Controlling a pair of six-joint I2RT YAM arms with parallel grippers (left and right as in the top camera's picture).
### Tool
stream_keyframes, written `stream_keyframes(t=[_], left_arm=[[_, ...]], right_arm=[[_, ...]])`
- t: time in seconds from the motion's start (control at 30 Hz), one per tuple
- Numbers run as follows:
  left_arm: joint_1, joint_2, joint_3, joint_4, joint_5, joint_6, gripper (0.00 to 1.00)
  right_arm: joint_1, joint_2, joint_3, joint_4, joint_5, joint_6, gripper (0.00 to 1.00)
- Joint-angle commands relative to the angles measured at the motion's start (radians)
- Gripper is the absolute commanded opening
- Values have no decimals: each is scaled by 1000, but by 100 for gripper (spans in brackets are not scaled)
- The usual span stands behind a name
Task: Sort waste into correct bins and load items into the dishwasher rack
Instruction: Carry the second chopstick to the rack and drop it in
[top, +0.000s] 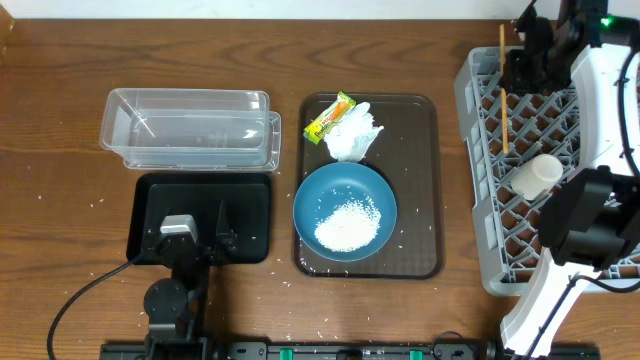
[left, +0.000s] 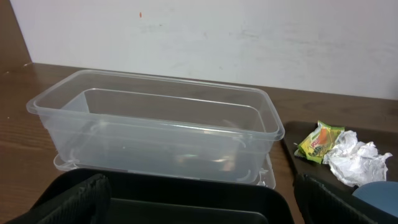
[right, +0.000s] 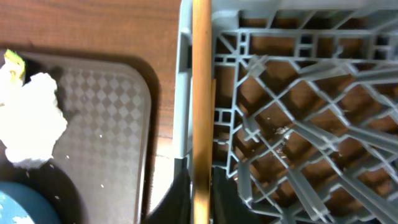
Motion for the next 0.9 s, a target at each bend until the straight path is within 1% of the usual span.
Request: stream_keyframes(t=[0.0,0.1,0.2,0.27,0.37,0.43,0.63,0.7,0.77,0.8,0.83,0.87], left_arm=[[4,-6,-19,-36,-12,6,97],[4,-6,-19,-36,-12,6,96],[4,-6,-19,-36,-12,6,96],[4,-6,-19,-36,-12,6,97],[4,-6,-19,-36,-12,6,97],[4,-6,-19,-36,-12,6,97],[4,-6,-19,-36,-12,6,97],[4,-6,-19,-36,-12,6,97],[4,-6,-19,-36,-12,6,96],[4,-6,-19,-36,-12,6,97],[4,-6,-19,-36,-12,6,96],[4,-6,-19,-36,-12,6,96]], right_arm=[[15,-10,-40,19,-30,-16,27],[19,-10,-65,32,-29,-6,29],[22,-10,-85,36,-30,4,33],[22,-10,-89,28,-30,29,36],[22,-11,-89,7,-32,75,37],[22,-16,-88,-13,-48,98,41],[22,-85,-88,-29,-85,293,39],[22,-121,-88,-35,-126,307,39],[22,-164,-88,-48,-133,339,41],[22,-184,-88,-56,-129,351,44],[22,-208,-88,-64,-107,370,51],[22,-222,-88,-66,-86,383,99]])
